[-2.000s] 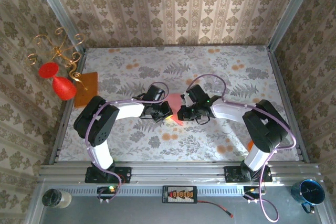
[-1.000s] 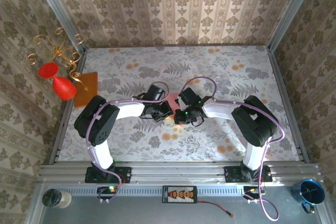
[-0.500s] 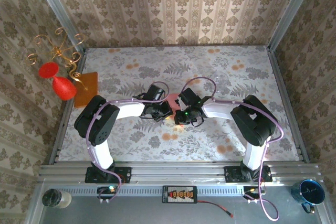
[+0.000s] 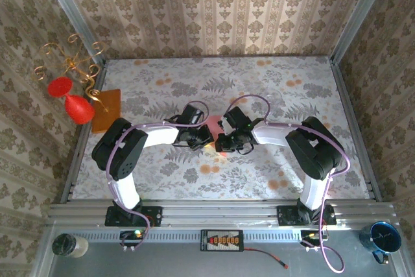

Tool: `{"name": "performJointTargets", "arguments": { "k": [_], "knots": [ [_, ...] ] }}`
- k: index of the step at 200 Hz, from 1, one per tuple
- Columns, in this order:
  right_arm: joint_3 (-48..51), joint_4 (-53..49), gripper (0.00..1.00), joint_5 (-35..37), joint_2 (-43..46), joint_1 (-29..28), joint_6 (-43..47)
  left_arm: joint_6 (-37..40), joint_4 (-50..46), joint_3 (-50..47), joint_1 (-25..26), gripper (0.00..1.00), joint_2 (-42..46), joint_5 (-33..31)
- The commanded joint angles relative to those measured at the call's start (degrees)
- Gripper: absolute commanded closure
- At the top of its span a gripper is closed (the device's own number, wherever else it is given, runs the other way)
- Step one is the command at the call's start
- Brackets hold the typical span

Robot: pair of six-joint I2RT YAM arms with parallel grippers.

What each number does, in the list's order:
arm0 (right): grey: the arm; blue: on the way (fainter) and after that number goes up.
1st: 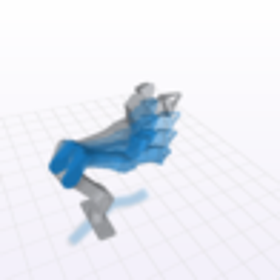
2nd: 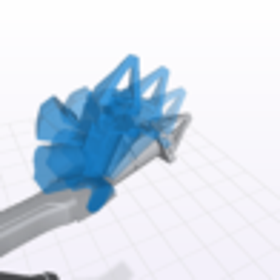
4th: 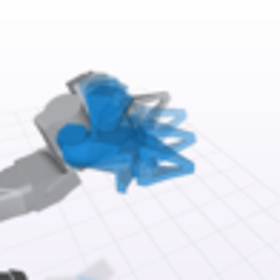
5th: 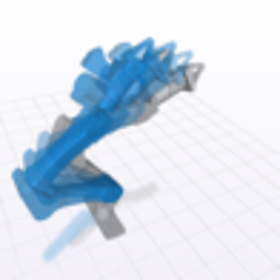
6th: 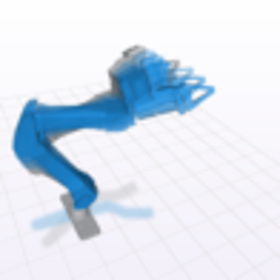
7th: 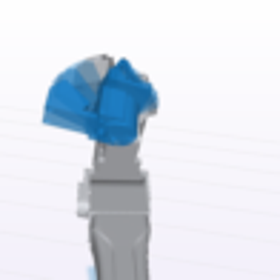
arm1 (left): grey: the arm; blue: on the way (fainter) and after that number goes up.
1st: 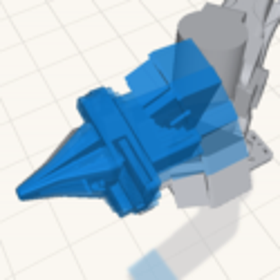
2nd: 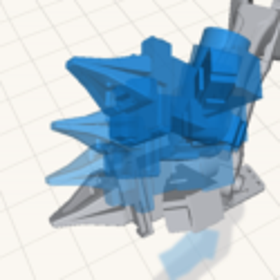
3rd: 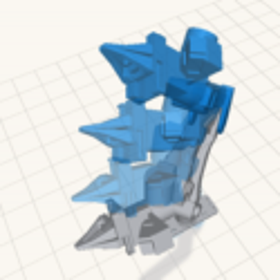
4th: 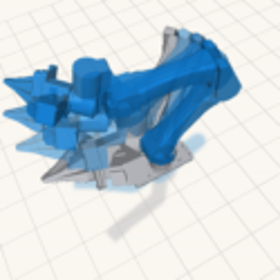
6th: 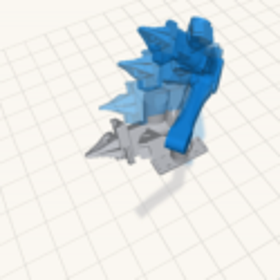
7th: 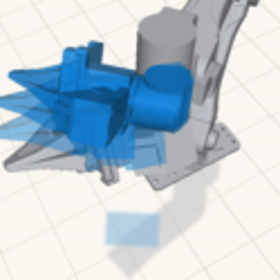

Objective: Fold a paper plane with a square sheet of paper (pick it up from the middle)

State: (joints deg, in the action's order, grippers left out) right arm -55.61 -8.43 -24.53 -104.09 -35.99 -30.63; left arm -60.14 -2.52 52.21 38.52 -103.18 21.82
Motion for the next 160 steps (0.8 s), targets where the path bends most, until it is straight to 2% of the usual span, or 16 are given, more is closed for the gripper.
{"name": "performJointTargets", "arguments": {
  "k": [1, 102, 160],
  "knots": [
    [-1.18, 0.45, 0.91, -1.41, 0.31, 0.21, 0.09, 1.63, -5.07, -0.51, -0.31, 0.92, -2.65, -2.22],
    [-0.96, -2.46, 0.92, 0.49, -2.94, 0.83, 0.15, 1.78, -5.12, -0.27, -0.29, 0.92, -3.27, -2.11],
    [2.43, -6.19, 0.91, 0.37, -0.09, 1.2, -0.02, 1.51, -6.25, -0.31, -0.73, 0.92, -3.34, -3.94]
  ]
}}
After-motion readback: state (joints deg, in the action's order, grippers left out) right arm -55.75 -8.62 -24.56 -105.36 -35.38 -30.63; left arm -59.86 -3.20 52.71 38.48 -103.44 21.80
